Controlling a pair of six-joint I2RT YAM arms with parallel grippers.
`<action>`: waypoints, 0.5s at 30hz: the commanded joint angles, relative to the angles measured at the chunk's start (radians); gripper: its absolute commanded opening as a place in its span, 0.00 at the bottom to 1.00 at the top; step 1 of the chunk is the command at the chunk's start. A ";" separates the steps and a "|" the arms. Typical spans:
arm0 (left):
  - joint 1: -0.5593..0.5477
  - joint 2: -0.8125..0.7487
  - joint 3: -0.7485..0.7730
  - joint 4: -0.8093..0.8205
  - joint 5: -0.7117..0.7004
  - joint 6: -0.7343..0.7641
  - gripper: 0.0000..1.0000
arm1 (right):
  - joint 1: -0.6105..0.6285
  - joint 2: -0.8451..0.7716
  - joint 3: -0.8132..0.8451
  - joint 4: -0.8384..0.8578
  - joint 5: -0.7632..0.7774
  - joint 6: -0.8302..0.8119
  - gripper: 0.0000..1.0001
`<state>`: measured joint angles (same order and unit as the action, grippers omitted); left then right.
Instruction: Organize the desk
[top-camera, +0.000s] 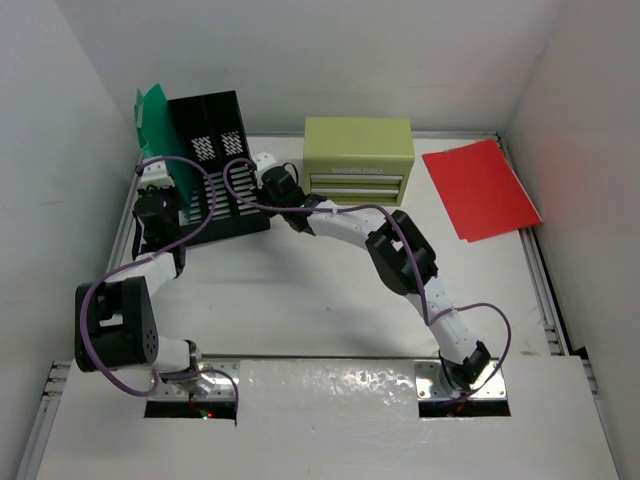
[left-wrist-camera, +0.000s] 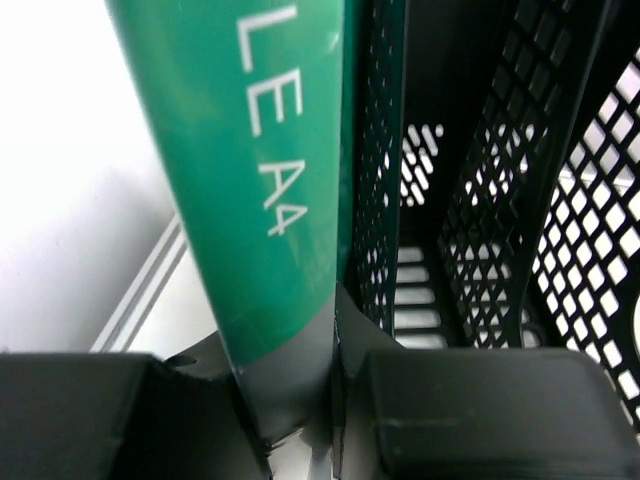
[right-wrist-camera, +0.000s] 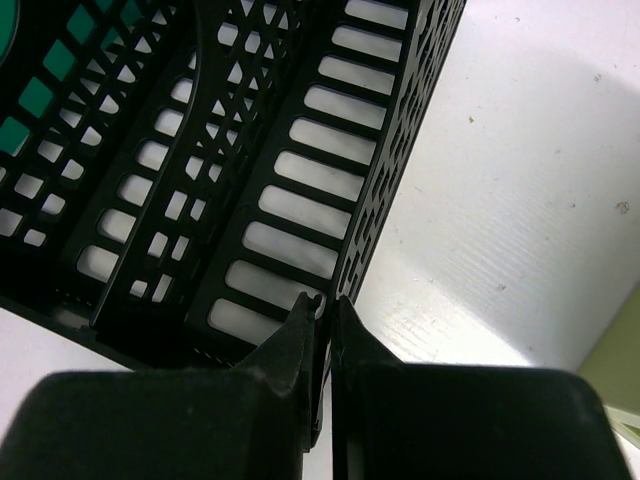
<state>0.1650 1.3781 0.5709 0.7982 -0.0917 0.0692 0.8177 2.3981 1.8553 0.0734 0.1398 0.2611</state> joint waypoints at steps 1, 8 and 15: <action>0.007 -0.007 0.012 -0.088 0.024 -0.020 0.00 | 0.034 -0.025 -0.027 -0.109 -0.158 -0.065 0.00; 0.007 -0.085 0.082 -0.278 0.058 -0.048 0.69 | 0.034 -0.040 -0.044 -0.107 -0.149 -0.053 0.00; 0.007 -0.235 0.175 -0.486 0.067 -0.048 0.77 | 0.034 -0.062 -0.047 -0.115 -0.146 -0.020 0.00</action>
<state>0.1654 1.2228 0.6769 0.3935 -0.0532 0.0284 0.8177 2.3764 1.8297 0.0597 0.1257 0.2504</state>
